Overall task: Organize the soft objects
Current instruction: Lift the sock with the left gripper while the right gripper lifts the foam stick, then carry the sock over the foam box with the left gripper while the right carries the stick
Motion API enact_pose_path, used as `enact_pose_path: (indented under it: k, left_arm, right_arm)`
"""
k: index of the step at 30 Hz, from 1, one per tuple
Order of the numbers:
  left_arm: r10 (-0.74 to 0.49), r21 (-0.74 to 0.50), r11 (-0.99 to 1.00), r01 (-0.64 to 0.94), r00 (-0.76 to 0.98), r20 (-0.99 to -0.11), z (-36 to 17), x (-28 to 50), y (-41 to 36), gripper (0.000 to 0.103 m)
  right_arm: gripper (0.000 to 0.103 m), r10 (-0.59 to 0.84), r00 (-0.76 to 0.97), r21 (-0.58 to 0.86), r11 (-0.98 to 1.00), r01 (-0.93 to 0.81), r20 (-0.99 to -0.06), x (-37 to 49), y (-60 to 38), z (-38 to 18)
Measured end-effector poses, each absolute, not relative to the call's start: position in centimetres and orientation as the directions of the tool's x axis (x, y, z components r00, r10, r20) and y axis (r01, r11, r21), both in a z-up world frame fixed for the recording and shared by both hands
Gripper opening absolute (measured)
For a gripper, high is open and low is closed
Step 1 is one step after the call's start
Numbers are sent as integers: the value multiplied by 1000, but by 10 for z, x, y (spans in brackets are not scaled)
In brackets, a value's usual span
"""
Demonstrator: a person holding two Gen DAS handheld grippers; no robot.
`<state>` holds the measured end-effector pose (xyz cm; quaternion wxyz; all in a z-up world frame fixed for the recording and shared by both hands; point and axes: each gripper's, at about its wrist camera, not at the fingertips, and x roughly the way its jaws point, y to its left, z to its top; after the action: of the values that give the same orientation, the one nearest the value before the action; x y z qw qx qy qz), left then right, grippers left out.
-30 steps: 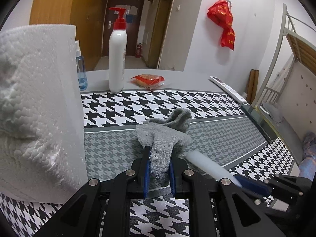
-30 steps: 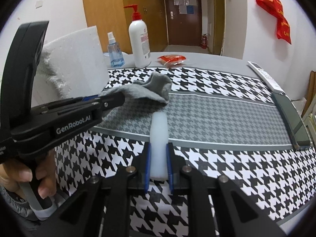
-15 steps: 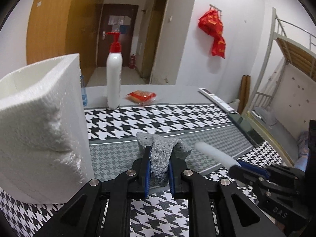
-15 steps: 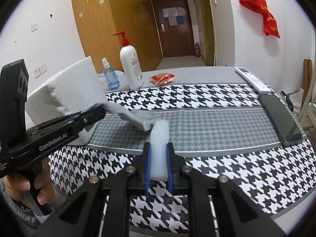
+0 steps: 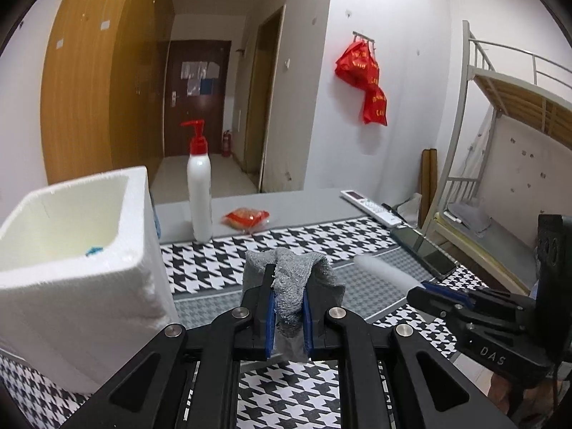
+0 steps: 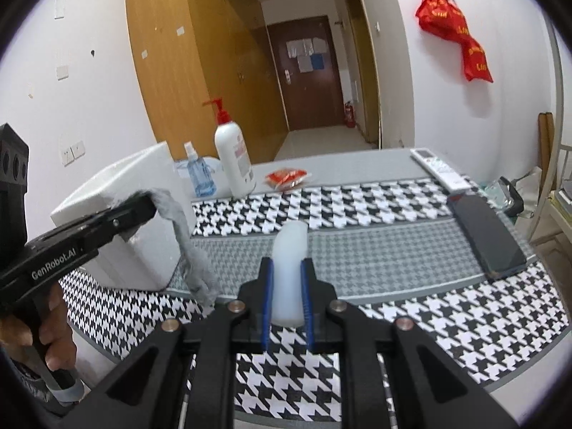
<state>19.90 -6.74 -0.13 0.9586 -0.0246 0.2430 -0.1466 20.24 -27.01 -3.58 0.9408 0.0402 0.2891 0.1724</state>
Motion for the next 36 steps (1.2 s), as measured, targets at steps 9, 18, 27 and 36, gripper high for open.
enact_pose_path:
  k: [9, 18, 27, 36]
  left_arm:
    - [-276, -99, 961, 258, 866, -418, 15, 194, -59, 13]
    - [-234, -50, 972, 231, 903, -362, 35, 186, -53, 13]
    - [-202, -31, 979, 203, 924, -325, 50, 180, -44, 13]
    - [-174, -13, 984, 179, 939, -296, 66, 176, -37, 13]
  right_arm:
    - [18, 364, 793, 148, 930, -335, -488, 200, -263, -15]
    - [18, 410, 807, 132, 910, -393, -425, 198, -249, 7]
    - [18, 425, 813, 118, 903, -414, -399, 200, -239, 19]
    - [18, 439, 819, 100, 895, -435, -369, 202, -231, 31]
